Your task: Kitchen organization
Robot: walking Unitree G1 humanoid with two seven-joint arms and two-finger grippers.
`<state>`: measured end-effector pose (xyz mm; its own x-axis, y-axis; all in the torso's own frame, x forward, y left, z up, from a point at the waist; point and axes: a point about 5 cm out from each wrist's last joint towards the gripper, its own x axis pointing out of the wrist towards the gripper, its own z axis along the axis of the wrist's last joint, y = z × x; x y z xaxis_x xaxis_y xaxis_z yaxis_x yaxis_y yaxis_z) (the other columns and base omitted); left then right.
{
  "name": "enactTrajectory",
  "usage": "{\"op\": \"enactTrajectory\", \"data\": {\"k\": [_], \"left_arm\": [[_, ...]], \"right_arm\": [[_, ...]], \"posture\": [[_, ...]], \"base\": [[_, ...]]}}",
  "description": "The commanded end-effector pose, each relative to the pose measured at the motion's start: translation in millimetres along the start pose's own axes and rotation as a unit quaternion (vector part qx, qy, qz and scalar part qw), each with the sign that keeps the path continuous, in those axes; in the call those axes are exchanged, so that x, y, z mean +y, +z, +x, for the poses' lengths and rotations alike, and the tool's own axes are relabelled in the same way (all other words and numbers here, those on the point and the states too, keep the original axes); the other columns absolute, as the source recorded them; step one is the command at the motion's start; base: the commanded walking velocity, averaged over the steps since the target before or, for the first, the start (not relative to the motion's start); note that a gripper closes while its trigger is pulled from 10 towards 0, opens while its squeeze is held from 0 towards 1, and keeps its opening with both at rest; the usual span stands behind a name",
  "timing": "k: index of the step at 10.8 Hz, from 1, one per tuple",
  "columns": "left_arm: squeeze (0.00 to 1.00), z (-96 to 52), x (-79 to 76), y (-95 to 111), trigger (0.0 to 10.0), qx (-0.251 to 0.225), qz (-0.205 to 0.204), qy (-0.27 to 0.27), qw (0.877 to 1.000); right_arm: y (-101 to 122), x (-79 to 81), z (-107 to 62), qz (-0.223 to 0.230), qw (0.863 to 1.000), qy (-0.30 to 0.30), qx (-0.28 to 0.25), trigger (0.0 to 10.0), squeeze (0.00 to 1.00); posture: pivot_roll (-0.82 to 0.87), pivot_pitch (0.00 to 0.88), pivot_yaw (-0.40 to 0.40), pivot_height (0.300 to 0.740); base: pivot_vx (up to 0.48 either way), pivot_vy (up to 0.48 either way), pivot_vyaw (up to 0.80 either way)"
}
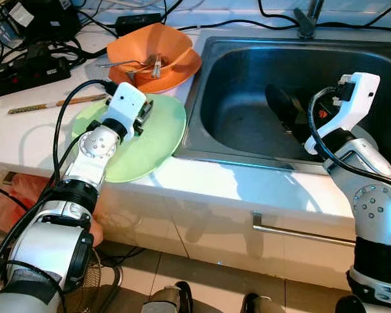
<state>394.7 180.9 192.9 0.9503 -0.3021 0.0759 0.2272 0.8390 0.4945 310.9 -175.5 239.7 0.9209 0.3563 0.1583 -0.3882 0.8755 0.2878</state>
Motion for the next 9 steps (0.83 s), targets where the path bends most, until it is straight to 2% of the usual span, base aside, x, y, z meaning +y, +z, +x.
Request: {"op": "enactTrajectory", "data": {"k": [1, 9], "left_arm": [[0.0, -4.5, -4.3, -14.3, 0.0, 0.033, -0.005, -0.013, 0.999], [0.0, -4.5, -10.2, -13.0, 0.0, 0.022, -0.017, -0.018, 0.999]], "right_arm": [[2.7, 1.0, 1.7, 0.003, 1.0, 0.002, 0.0, 10.0, 0.0], [-0.3, -5.3, 2.6, 0.01, 1.0, -0.012, 0.001, 10.0, 0.0]], "posture": [[0.02, 0.18, 0.106, 0.74], [0.02, 0.176, 0.109, 0.74]], "base": [[0.0, 0.0, 0.0], [0.0, 0.0, 0.0]]}}
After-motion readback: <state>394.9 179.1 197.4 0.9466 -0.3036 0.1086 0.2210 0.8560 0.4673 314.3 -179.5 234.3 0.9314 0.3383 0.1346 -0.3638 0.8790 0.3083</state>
